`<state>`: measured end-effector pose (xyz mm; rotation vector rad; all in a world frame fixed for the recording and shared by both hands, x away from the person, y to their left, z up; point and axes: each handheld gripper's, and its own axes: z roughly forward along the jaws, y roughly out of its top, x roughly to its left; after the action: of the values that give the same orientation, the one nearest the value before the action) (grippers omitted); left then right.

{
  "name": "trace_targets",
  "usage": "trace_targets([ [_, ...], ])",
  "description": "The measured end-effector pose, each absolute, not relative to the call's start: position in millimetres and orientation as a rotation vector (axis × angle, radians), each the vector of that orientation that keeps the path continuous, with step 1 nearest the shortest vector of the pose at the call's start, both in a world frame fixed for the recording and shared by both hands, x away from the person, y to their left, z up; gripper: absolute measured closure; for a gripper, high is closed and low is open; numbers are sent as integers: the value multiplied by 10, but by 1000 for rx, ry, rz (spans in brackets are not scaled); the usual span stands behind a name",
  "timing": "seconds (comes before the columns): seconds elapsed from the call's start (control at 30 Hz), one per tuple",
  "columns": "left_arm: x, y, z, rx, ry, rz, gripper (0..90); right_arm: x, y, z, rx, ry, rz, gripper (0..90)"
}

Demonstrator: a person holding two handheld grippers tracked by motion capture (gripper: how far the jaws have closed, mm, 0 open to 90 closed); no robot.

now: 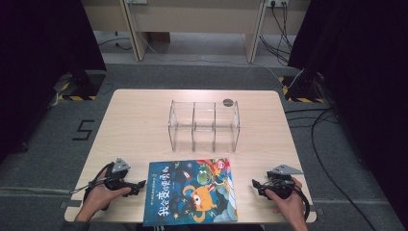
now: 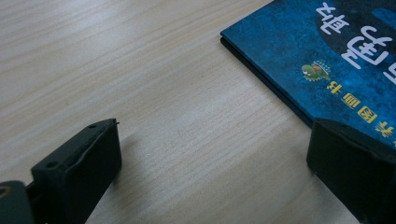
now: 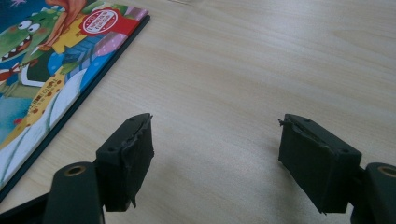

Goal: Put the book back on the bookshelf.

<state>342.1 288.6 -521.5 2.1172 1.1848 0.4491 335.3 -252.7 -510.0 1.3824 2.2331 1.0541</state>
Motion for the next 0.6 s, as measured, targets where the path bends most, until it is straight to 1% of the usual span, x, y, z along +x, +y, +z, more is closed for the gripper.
trace_targets([
  [0.07, 3414, 2883, -5211, 2121, 1189, 446, 23, 3351, -2528, -5098, 1387, 2233, 1058, 267],
  [0.13, 3396, 2877, -5169, 2170, 1207, 418, 24, 3347, -2532, -5090, 1399, 2228, 1079, 267],
  [0.2, 3388, 2868, -5138, 2196, 1225, 405, 60, 3339, -2529, -5085, 1412, 2229, 1093, 267],
  [0.27, 3367, 2822, -5119, 2208, 1219, 389, 77, 3341, -2526, -5077, 1423, 2226, 1104, 267],
  [0.37, 3356, 2807, -5108, 2206, 1224, 387, 120, 3336, -2519, -5066, 1418, 2224, 1124, 267],
  [0.4, 3348, 2806, -5101, 2202, 1226, 380, 120, 3333, -2515, -5062, 1412, 2225, 1124, 267],
  [0.47, 3340, 2810, -5087, 2173, 1228, 346, 131, 3329, -2498, -5055, 1407, 2231, 1127, 267],
  [0.5, 3332, 2801, -5079, 2142, 1221, 271, 138, 3328, -2492, -5054, 1407, 2231, 1128, 266],
  [0.6, 3314, 2762, -5062, 2134, 1224, 228, 166, 3322, -2472, -5060, 1396, 2247, 1125, 267],
])
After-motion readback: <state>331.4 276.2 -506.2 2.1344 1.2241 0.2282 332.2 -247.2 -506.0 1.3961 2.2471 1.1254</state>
